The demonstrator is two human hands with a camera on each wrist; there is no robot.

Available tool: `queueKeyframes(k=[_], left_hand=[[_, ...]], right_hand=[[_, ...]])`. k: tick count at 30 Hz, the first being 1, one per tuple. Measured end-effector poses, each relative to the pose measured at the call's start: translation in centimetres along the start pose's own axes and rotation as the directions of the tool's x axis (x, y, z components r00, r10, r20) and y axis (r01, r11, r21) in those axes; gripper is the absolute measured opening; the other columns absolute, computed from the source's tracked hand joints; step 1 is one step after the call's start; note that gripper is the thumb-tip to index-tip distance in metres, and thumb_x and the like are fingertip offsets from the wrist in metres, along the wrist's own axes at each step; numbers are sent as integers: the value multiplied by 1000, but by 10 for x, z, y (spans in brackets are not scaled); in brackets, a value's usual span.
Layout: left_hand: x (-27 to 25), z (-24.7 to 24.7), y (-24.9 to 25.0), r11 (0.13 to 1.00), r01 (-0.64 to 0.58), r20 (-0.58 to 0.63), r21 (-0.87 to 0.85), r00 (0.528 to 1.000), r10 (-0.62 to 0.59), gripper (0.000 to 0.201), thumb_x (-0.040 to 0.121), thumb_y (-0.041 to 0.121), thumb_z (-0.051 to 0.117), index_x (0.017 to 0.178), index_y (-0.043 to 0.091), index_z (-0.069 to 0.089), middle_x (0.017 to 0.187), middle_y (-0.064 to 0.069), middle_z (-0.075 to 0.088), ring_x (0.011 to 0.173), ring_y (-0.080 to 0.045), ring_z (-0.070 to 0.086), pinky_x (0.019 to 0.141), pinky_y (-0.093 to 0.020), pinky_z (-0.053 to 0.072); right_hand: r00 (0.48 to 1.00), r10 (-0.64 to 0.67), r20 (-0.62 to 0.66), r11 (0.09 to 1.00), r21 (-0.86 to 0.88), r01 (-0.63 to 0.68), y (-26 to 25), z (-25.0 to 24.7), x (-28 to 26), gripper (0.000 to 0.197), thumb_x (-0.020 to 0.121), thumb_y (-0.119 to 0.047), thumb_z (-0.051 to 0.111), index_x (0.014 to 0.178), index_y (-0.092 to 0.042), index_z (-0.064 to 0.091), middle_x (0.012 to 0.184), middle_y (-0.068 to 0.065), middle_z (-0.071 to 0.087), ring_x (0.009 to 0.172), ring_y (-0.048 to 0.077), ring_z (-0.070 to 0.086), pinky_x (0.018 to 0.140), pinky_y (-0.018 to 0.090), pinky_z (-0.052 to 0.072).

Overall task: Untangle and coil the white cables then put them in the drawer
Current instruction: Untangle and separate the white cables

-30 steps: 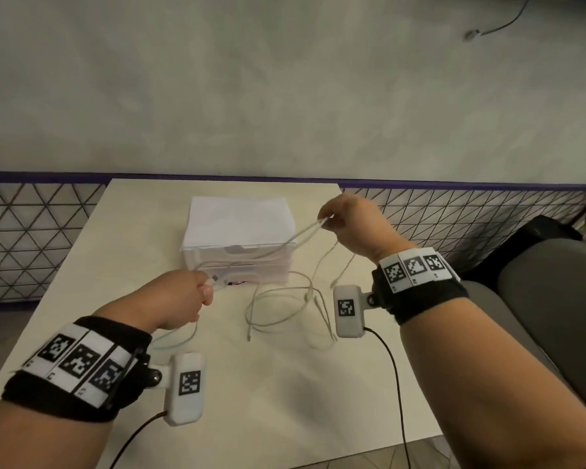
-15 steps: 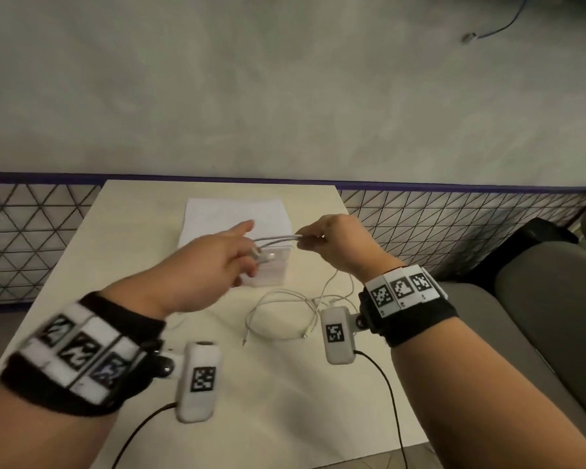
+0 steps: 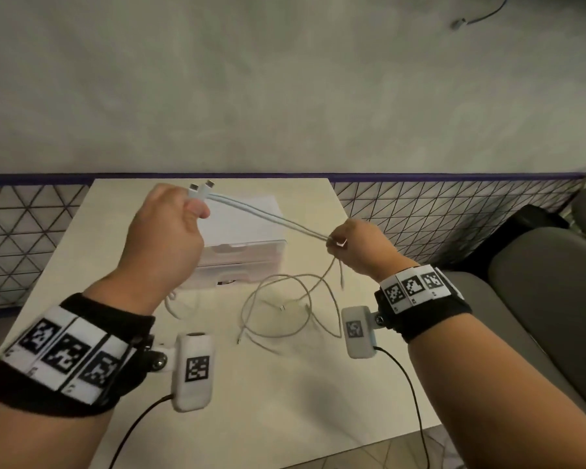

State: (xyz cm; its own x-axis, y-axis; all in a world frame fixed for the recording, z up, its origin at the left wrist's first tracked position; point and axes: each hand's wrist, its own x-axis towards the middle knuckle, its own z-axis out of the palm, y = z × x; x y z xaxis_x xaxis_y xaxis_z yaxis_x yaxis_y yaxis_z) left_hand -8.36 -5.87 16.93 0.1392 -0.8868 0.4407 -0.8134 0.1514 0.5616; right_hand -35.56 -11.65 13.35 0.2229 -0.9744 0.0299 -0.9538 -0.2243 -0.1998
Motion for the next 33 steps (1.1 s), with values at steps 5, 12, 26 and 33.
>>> queueKeyframes(k=[5, 12, 26, 33], left_hand=[[1, -11, -7, 998, 54, -110, 30, 993, -50, 31, 99, 15, 34, 103, 5, 63, 119, -19, 50, 105, -35, 48, 76, -26, 26], [-1, -2, -25, 994, 73, 35, 80, 997, -76, 31, 99, 19, 34, 101, 9, 63, 114, -12, 49, 90, -22, 45, 78, -28, 30], [-42, 74, -42, 996, 54, 498, 74, 863, -84, 21, 99, 20, 35, 86, 19, 52, 100, 4, 36, 83, -22, 52, 76, -31, 39], [-42, 84, -47, 975, 175, 467, 136, 857, -219, 25, 99, 24, 33, 92, 18, 56, 104, 5, 36, 82, -20, 48, 74, -29, 34]], right_hand=[[1000, 31, -3, 989, 147, -30, -10, -15, 13, 11, 88, -25, 61, 94, -19, 68, 74, -3, 66, 60, 11, 66, 58, 24, 51], [936, 82, -342, 985, 171, -24, -4, -14, 27, 21, 90, -27, 57, 105, -18, 69, 92, -1, 72, 81, 17, 64, 69, 21, 40], [921, 195, 337, 945, 187, -269, 49, 108, 26, 66, 88, -9, 53, 146, -27, 26, 142, -2, 50, 125, 23, 51, 106, 33, 41], [797, 399, 453, 905, -54, -422, 42, 152, -12, 36, 81, -26, 63, 114, -11, 60, 114, 7, 64, 105, 25, 59, 85, 30, 48]])
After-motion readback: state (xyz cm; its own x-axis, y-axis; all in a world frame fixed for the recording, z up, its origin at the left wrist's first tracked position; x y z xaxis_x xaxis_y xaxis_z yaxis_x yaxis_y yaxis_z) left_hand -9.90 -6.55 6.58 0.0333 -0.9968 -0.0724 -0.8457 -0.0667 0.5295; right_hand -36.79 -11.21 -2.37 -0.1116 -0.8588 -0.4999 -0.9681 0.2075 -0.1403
